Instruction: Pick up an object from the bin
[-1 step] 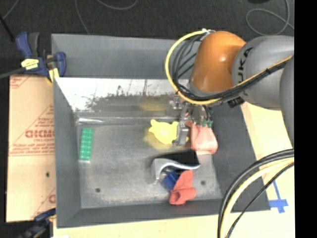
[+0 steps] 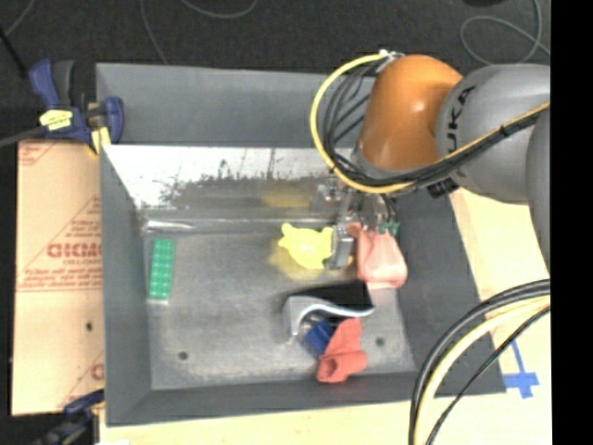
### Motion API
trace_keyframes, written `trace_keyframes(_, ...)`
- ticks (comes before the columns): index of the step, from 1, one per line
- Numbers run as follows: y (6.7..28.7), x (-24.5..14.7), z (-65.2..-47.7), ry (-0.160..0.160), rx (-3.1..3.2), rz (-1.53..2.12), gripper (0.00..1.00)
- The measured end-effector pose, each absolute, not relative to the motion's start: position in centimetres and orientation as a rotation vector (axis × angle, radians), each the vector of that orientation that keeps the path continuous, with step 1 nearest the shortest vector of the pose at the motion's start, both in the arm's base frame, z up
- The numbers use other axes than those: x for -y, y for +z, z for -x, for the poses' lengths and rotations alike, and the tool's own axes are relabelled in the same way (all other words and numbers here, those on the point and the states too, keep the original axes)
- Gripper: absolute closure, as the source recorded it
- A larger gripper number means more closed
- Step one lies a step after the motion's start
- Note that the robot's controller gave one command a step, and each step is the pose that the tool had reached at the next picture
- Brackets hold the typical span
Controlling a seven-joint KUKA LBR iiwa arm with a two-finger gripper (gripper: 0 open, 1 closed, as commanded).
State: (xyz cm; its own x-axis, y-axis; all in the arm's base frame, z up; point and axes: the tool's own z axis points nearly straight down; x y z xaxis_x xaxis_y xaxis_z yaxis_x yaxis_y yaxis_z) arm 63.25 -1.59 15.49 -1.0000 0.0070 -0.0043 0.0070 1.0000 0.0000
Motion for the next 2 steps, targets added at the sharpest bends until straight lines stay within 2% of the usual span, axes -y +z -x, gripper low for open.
trace_keyframes(2, 9.2, 3.0, -63.3, 0.002, -3.133, -0.041, 0.00)
